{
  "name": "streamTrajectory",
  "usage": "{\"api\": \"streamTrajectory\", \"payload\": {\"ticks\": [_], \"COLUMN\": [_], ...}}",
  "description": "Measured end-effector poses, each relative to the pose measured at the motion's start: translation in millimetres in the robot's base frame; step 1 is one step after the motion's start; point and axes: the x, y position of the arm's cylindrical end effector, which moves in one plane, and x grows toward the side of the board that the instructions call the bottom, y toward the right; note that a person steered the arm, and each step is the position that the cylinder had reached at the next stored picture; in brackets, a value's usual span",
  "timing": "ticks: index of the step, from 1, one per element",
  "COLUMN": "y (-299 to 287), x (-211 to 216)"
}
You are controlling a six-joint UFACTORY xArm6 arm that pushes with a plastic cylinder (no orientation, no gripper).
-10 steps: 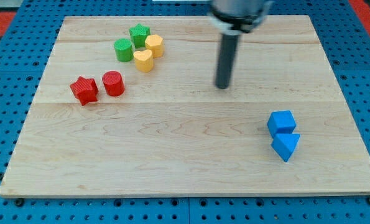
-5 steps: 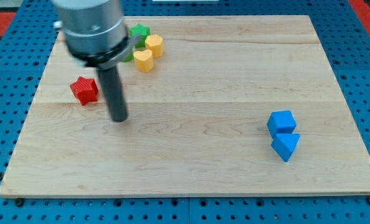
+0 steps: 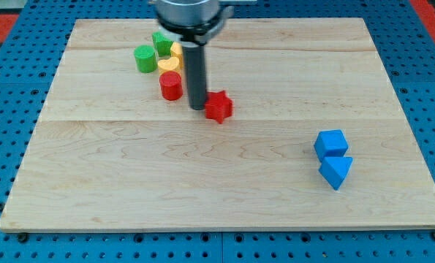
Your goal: Place the red star below the red circle
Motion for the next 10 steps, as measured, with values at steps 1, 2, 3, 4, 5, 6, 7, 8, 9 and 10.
{"api": "streamTrajectory", "payload": {"ticks": [1,2,3,4,5,6,7,8,9,10], "y": [20,10,2,-5,-9,-13,-20,-34,-54,-73], "x": [5,5,5,4,3,2,2,2,2,2]}}
